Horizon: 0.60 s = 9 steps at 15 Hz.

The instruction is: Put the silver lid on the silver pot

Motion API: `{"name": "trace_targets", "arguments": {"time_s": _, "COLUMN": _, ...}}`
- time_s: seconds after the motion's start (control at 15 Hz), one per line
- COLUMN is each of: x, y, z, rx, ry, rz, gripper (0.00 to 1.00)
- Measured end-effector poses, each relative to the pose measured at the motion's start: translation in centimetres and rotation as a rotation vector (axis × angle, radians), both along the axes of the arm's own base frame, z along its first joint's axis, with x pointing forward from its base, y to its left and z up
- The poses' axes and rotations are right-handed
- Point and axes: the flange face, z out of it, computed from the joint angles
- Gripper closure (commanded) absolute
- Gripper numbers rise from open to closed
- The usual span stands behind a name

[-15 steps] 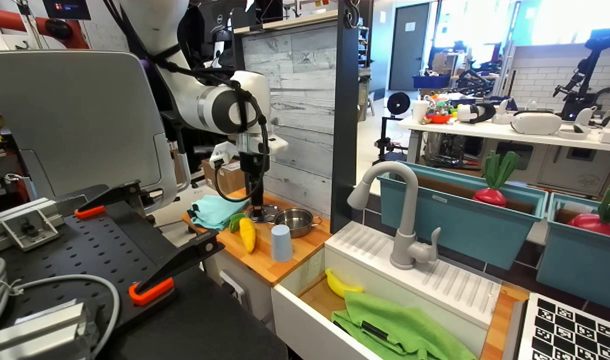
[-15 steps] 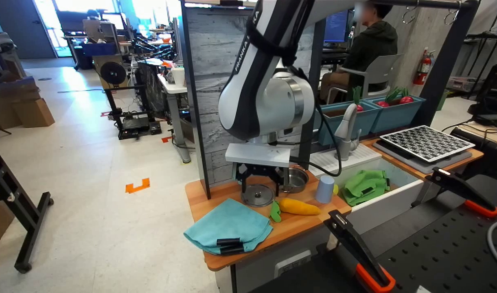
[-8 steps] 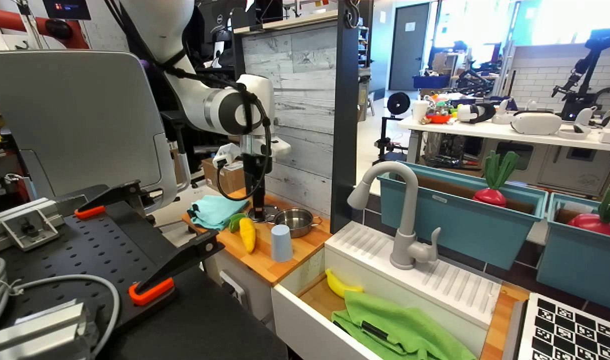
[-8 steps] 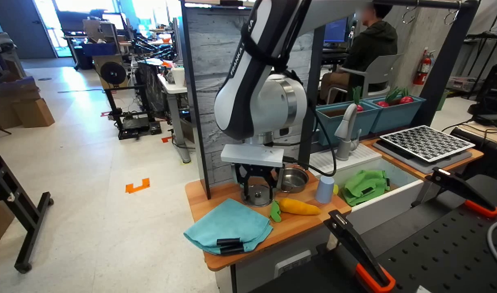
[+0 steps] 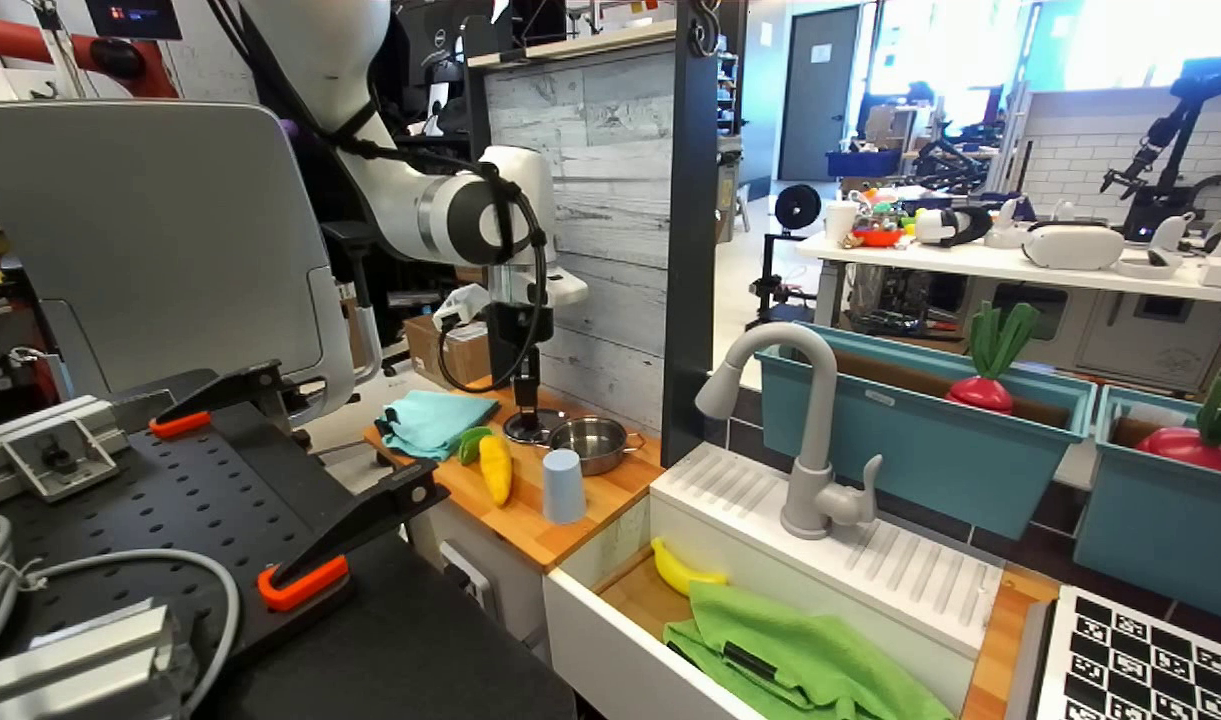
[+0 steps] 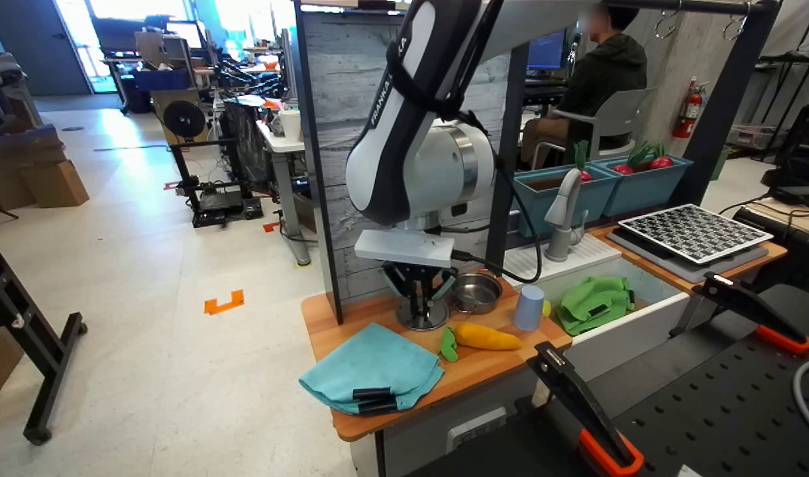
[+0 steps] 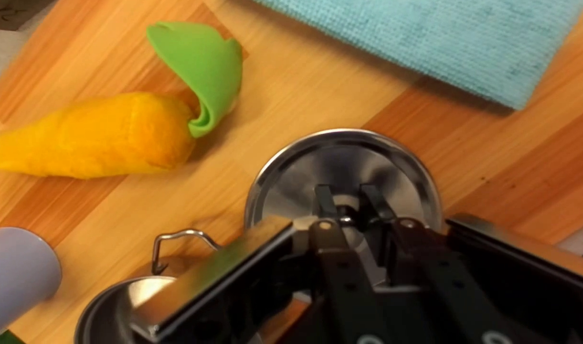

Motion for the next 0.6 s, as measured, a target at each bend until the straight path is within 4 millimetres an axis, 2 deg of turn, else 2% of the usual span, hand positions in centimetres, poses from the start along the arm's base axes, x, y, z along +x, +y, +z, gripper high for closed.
{"name": "trace_targets", "arguments": {"time_s": 0.6, "x": -0.2, "y": 1.4, "z": 0.2, "rx": -0.058, "ry": -0.017, "rz": 0.01, "gripper": 0.95}}
